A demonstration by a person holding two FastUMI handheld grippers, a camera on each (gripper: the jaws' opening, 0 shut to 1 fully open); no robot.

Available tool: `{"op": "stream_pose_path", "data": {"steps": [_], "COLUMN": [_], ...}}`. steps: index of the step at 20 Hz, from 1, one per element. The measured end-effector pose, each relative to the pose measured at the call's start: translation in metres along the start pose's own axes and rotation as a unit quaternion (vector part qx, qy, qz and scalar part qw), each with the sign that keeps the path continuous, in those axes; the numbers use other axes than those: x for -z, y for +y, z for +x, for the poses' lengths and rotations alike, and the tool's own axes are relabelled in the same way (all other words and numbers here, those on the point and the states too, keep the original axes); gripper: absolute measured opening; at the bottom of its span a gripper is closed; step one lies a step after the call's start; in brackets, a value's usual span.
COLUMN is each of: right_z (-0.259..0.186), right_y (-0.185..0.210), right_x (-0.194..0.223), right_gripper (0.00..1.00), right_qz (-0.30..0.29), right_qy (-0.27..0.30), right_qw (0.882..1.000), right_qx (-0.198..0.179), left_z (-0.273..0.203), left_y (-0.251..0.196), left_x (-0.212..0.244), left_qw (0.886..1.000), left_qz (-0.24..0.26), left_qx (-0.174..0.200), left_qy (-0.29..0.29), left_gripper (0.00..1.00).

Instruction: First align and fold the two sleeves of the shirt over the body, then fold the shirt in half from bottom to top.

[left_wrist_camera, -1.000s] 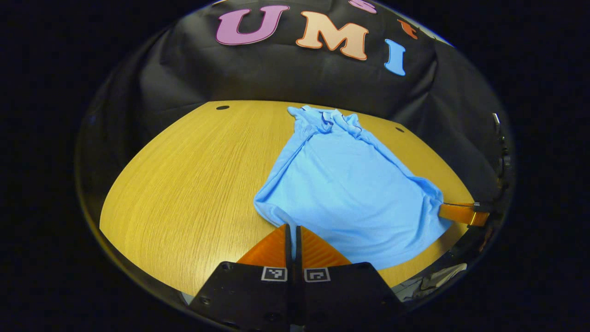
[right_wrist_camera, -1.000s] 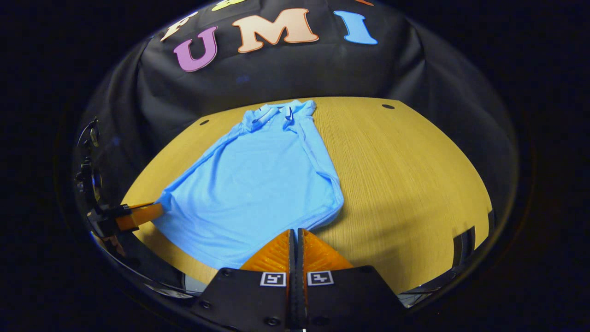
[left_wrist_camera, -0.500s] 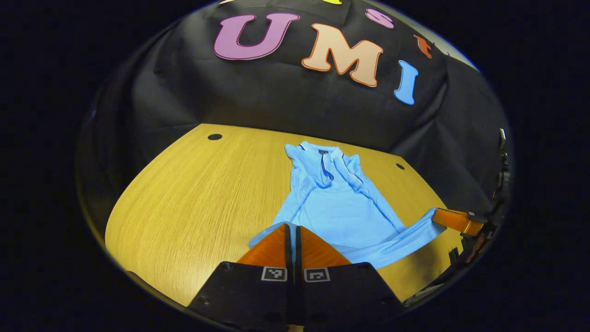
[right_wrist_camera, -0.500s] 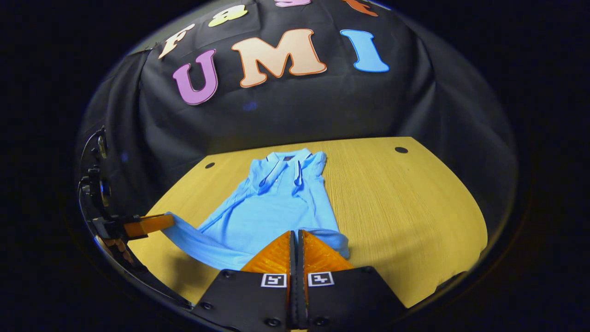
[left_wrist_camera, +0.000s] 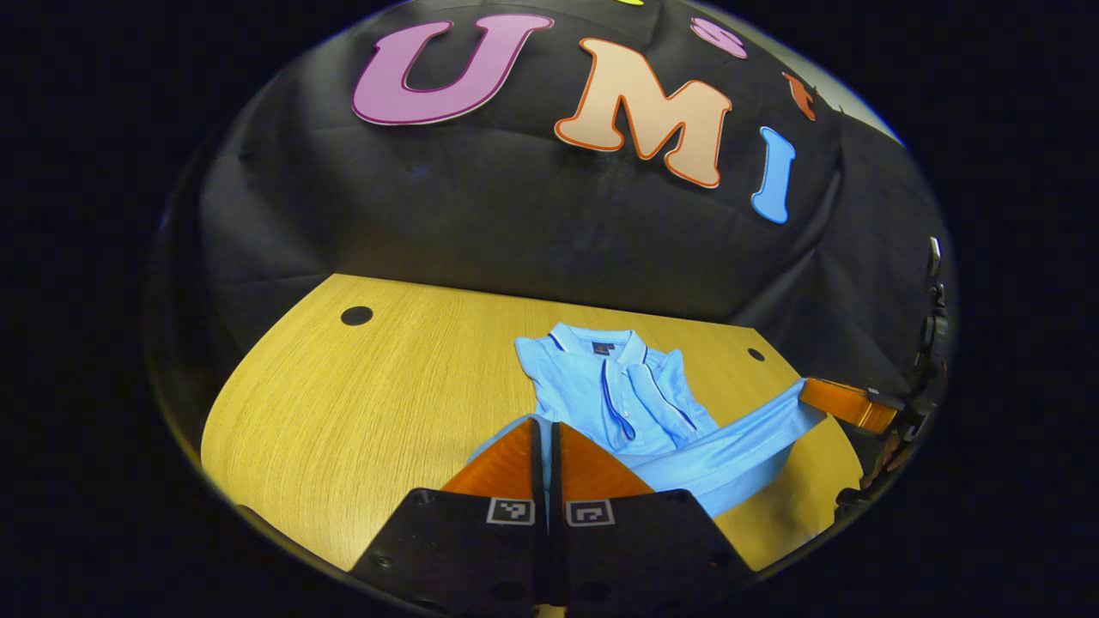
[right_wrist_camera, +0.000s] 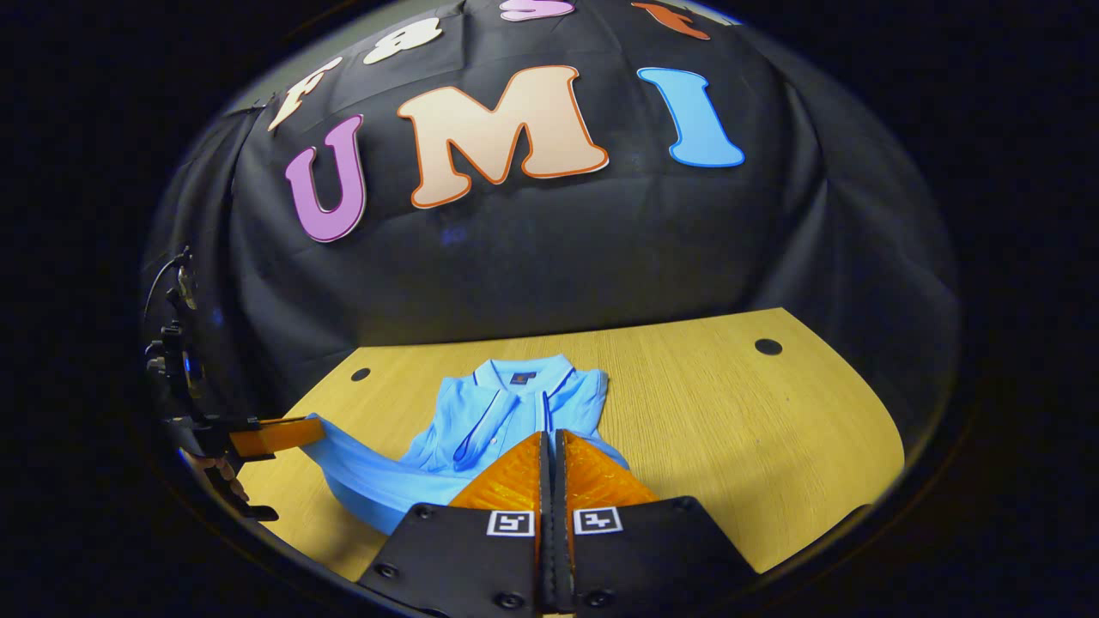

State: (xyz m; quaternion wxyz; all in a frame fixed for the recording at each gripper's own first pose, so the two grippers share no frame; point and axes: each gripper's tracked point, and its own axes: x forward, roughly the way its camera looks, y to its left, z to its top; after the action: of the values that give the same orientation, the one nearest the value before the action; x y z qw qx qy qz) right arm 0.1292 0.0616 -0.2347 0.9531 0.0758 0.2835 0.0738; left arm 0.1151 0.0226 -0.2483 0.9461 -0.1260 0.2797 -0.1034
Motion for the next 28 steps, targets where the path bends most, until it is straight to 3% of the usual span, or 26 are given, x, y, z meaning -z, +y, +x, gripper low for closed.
{"op": "stream_pose_path", "data": {"steps": [5,12,16,17,18,19,21,22,28], "right_z": [0.072,0.163,0.188,0.187,0.185,0.182,0.167,0.158,0.074], "right_y": [-0.009,-0.045,-0.061,-0.065,-0.065,-0.062,-0.056,-0.053,-0.03], "right_x": [-0.019,-0.005,0.016,0.017,0.017,0.011,-0.001,-0.008,-0.034], "right_gripper": [0.02,0.02,0.03,0.06,0.15,0.43,1.0,1.0,0.98], "right_qz": [0.003,0.015,0.015,0.01,0.003,-0.004,-0.016,-0.022,-0.05], "right_qy": [-0.005,0.01,0.03,0.032,0.028,0.017,-0.006,-0.019,-0.075], "right_qw": [1.0,0.998,0.996,0.995,0.995,0.996,0.996,0.995,0.994], "right_qx": [0.016,0.065,0.086,0.094,0.095,0.091,0.091,0.091,0.067], "left_z": [0.07,0.155,0.193,0.196,0.191,0.191,0.18,0.168,0.083], "left_y": [0.007,0.022,0.047,0.049,0.044,0.035,0.042,0.042,0.013], "left_x": [-0.028,-0.033,-0.02,-0.015,-0.012,-0.015,-0.024,-0.031,-0.061], "left_qw": [1.0,0.999,0.998,0.998,0.999,0.999,0.999,0.999,0.995], "left_qz": [0.003,0.025,0.049,0.049,0.041,0.028,0.027,0.032,0.042], "left_qx": [0.01,0.013,-0.022,-0.023,-0.012,0.004,-0.016,-0.024,-0.042], "left_qy": [0.001,0.018,0.019,0.023,0.025,0.019,-0.006,-0.02,-0.082], "left_gripper": [0.0,0.0,0.0,0.0,0.03,0.08,0.65,0.93,0.96]}}
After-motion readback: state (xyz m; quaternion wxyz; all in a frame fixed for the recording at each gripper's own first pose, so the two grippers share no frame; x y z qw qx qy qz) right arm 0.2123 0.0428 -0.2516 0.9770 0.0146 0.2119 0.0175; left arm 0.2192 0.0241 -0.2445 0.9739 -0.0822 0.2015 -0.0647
